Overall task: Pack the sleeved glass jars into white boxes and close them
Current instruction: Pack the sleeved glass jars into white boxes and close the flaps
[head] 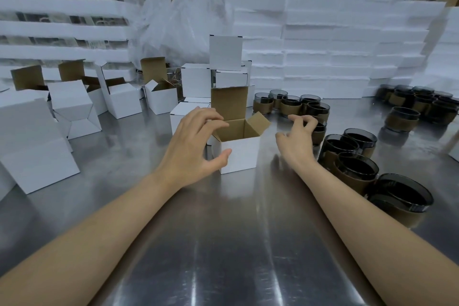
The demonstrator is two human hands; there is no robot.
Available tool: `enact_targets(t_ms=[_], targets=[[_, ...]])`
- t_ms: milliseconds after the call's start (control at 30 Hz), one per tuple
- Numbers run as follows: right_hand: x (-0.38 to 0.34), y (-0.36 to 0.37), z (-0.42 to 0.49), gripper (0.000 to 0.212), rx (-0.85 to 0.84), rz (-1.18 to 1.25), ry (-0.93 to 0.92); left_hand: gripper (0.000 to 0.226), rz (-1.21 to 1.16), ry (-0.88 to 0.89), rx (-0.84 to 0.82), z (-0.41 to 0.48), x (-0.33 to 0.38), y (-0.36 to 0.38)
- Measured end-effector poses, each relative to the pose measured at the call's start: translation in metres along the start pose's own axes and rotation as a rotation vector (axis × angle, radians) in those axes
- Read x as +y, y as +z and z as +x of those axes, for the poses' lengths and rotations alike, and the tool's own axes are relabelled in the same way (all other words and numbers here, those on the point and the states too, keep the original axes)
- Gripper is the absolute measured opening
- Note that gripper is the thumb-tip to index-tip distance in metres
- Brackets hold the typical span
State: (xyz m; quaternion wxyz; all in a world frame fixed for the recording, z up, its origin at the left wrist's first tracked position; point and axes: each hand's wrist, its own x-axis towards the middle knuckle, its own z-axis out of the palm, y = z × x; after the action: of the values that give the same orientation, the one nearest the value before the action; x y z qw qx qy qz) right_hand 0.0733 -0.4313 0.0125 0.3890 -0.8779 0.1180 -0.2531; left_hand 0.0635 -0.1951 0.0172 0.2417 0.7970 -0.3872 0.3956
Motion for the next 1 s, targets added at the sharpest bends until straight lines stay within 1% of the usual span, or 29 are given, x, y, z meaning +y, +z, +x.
enact_targets(t_ms=[167,267,367,433,600,700,767,867,900,1000], targets=[[-0.006,0.006,-0.004,0.051,-0.017,-0.006,-0.101,0.037,0.013,0.012,0.001,0.001,0.0,-0.001],[-0.009,0.005,-0.006,0.045,0.048,-0.038,-0.127,0.036,0.021,0.003,-0.014,0.001,0.001,-0.002],[-0.005,0.0,-0.006,0.035,0.145,-0.108,-0.098,0.035,0.02,0.001,-0.019,0.0,0.002,-0.003],[-0.001,-0.003,-0.003,0.03,0.169,-0.121,-0.068,0.034,0.018,0.003,-0.021,0.001,0.002,-0.004],[0.004,0.003,-0.002,0.041,-0.023,-0.057,-0.053,0.032,0.014,0.0,-0.033,0.0,0.003,-0.004],[0.005,0.006,0.001,0.039,0.003,0.041,-0.038,0.031,0.02,0.007,-0.038,0.0,0.003,-0.005],[0.005,0.004,0.003,0.041,0.032,0.164,-0.005,0.031,0.024,0.012,-0.037,0.001,0.003,-0.005],[0.002,0.0,0.004,0.051,0.006,0.6,0.154,0.03,0.029,0.011,-0.038,0.0,0.002,-0.004],[0.0,0.0,0.005,0.047,-0.015,0.741,0.211,0.03,0.031,0.01,-0.041,0.0,0.002,-0.004],[-0.007,-0.001,0.005,0.016,-0.13,1.173,0.335,0.031,0.037,0.0,-0.059,0.0,0.001,-0.003]])
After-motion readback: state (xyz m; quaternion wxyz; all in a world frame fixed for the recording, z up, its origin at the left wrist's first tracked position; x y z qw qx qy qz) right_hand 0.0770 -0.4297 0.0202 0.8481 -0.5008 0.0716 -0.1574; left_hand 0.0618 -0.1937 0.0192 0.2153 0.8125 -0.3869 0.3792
